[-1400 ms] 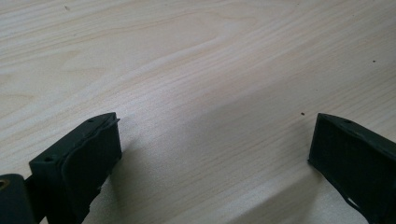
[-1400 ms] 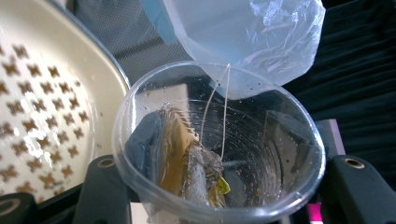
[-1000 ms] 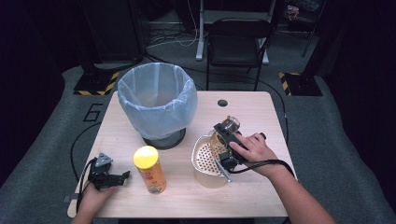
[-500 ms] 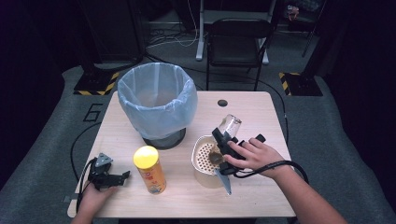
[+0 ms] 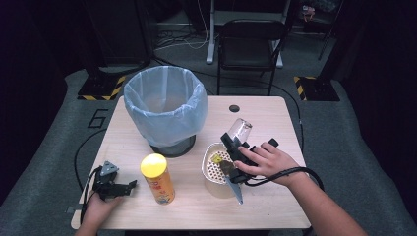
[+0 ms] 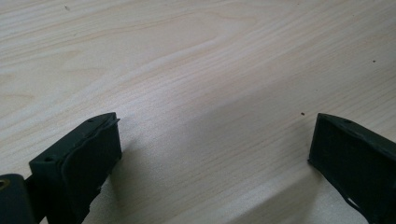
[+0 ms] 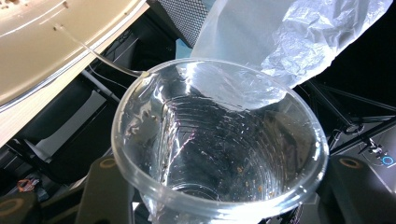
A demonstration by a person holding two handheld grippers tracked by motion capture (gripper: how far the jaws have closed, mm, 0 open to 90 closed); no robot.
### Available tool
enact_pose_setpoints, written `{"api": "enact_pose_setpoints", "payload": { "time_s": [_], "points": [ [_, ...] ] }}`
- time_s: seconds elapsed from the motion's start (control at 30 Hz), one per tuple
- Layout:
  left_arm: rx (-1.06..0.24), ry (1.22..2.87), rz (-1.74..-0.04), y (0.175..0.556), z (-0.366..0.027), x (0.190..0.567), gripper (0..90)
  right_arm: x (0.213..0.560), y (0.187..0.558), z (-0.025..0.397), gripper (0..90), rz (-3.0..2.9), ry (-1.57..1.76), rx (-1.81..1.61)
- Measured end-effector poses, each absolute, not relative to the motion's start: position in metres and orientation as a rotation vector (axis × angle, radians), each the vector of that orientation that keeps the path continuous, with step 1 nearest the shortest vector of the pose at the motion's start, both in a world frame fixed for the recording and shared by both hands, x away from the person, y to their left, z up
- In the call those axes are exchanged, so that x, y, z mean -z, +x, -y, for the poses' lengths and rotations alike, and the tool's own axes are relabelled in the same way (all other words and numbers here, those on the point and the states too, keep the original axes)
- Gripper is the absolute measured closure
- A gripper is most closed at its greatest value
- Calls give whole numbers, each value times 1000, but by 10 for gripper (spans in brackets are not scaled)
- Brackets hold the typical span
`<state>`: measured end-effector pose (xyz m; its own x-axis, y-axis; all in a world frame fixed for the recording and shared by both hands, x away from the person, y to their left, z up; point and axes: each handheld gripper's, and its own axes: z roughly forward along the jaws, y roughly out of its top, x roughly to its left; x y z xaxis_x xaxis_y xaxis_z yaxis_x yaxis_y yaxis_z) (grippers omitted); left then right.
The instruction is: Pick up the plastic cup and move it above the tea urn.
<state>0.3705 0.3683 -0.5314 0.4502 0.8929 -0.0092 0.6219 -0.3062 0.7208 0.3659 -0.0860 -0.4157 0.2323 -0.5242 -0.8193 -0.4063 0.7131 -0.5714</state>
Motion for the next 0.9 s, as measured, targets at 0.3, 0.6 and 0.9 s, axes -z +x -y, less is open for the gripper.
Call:
{"api": "enact_pose_setpoints", "payload": {
  "time_s": [0.3,0.6,0.9],
  "points": [
    [-526,2041,-1262,370,-368,531,21,416,365,85,410,-1385,-810,41],
    [-527,2040,-1262,370,-368,531,21,410,363,84,407,-1388,-875,113],
    [-526,2041,-1263,370,-368,531,21,404,364,83,405,-1387,-942,128]
  ]
}}
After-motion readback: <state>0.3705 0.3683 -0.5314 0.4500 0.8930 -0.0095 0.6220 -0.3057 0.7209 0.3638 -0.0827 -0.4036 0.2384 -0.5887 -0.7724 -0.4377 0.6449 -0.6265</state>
